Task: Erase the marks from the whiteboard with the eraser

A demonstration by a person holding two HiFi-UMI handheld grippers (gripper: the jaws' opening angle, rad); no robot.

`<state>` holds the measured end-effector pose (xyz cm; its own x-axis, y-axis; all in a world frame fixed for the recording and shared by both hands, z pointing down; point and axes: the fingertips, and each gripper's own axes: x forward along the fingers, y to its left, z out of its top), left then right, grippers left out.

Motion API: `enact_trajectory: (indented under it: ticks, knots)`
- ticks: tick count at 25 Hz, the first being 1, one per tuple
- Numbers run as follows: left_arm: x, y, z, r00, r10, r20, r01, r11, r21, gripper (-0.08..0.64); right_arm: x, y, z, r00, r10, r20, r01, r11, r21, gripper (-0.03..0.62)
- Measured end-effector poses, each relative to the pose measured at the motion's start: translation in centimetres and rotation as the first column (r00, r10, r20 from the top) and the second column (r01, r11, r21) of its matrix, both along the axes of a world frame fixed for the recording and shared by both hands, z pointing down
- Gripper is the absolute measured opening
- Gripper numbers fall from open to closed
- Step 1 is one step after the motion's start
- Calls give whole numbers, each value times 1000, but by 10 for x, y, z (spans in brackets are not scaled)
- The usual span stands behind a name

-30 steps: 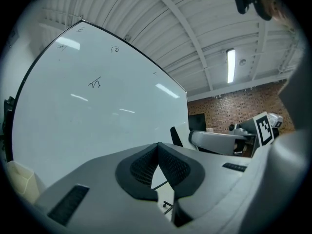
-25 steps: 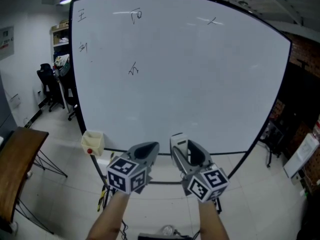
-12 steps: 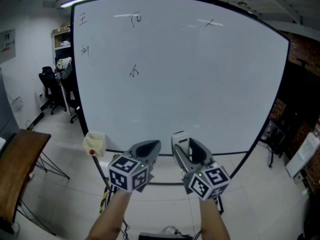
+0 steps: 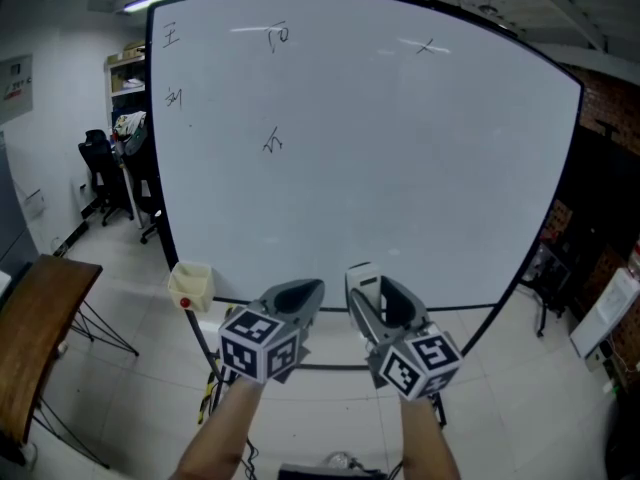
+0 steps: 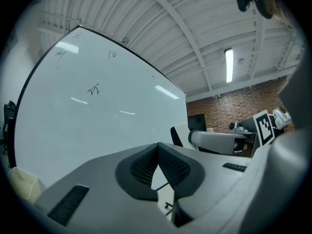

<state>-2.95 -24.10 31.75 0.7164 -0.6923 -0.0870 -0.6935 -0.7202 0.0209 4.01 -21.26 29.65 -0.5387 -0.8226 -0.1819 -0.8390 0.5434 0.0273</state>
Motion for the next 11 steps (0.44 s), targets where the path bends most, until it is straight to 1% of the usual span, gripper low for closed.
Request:
enact_trajectory:
  ticks: [11]
  knots:
    - [1,0,3,1000,4,5,-4,1000,-7,0,-1,-1,3,1000,-4,-8,4,1000,-10,233]
